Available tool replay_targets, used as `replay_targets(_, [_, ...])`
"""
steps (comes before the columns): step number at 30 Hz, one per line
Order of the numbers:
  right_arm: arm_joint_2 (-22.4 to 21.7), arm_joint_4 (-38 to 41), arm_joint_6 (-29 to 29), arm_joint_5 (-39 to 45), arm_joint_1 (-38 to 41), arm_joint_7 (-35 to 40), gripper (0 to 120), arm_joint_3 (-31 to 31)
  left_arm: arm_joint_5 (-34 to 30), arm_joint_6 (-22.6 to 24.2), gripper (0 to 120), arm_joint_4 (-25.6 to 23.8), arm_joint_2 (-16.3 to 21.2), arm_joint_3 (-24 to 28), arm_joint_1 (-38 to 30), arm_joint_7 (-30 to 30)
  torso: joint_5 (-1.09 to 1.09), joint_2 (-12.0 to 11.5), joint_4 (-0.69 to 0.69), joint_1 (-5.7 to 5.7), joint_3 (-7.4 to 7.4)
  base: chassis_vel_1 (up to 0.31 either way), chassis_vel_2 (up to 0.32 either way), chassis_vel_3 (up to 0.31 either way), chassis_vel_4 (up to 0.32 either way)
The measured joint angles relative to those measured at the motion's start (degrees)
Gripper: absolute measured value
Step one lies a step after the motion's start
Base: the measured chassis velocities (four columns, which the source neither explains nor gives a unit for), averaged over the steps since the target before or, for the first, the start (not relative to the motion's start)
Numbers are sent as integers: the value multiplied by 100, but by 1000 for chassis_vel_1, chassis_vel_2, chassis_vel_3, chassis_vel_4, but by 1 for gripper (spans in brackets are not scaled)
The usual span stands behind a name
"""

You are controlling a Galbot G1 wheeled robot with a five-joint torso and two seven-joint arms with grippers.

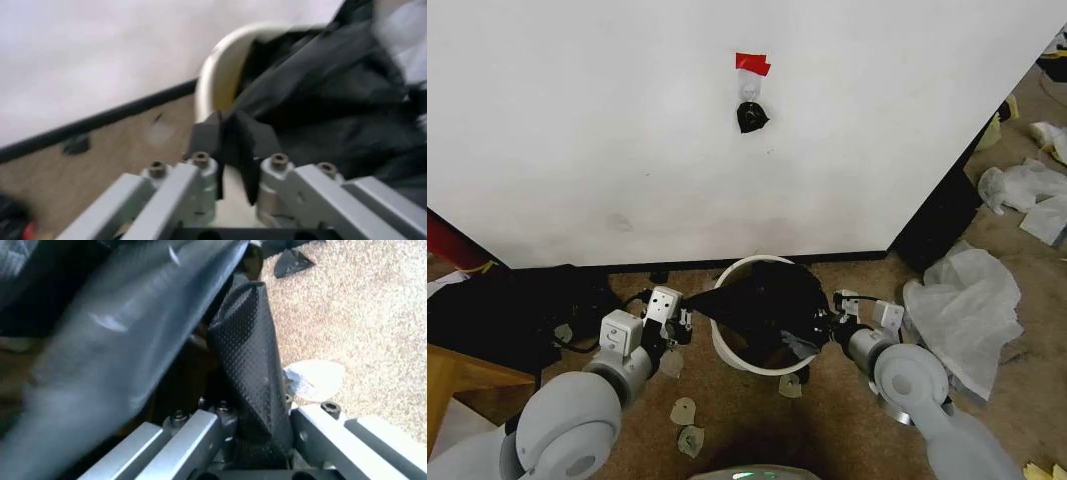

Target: Place the garbage bag over the trash bin.

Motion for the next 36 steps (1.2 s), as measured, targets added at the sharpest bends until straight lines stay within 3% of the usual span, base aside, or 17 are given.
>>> replay_targets(6, [4, -7, 5, 18, -99, -7, 0, 125, 96, -205, 38, -29, 183, -2, -185, 399, 0, 0, -1, 0, 1, 0, 0, 0, 0])
replay_targets(10, [39, -51, 5, 80, -113, -4, 0, 175, 336, -581, 51, -29, 372, -6, -254, 830, 0, 0, -1, 0, 1, 0, 0, 0, 0])
replay_targets(13, [70, -69, -2, 156, -101, 24, 0, 185, 1026, -1131, 63, -29, 615, 159, -414, 1528, 2, 0, 2, 0, 1, 0, 0, 0, 0])
replay_targets(16, [71, -66, -12, 186, -88, 49, 0, 161, 2593, -1424, 76, 155, 758, 720, -1020, 2330, 2, 0, 1, 0, 1, 0, 0, 0, 0])
replay_targets(18, [71, -63, -15, 191, -90, 55, 0, 160, 2963, -1486, 78, 261, 765, 885, -1217, 2480, 1, 0, 1, 0, 1, 0, 0, 0, 0])
replay_targets(21, [69, -35, -23, 195, -148, 76, 0, 178, 4287, -1844, 93, 841, 742, 1926, -2258, 2942, 0, 0, 0, 1, 1, 0, 0, 0, 0])
replay_targets(22, [69, -35, -23, 195, -148, 76, 0, 178, 4287, -1844, 93, 841, 742, 1926, -2258, 2942, 0, 0, 0, 1, 1, 0, 0, 0, 0])
replay_targets(26, [94, -7, -27, 196, -214, 90, 0, 204, 5213, -2230, 100, 1422, 544, 3147, -3462, 3279, 1, 0, -3, 1, 1, 0, 0, 0, 0])
replay_targets(28, [115, -4, -27, 197, -220, 97, 0, 230, 5589, -2411, 100, 1624, 501, 3438, -3781, 3409, 1, 0, -2, 1, 1, 0, 0, 0, 0])
replay_targets(36, [128, 9, -27, 196, -290, 102, 0, 309, 6124, -2603, 99, 1901, 392, 3833, -4122, 3563, 1, 0, 0, 1, 1, 0, 0, 0, 0])
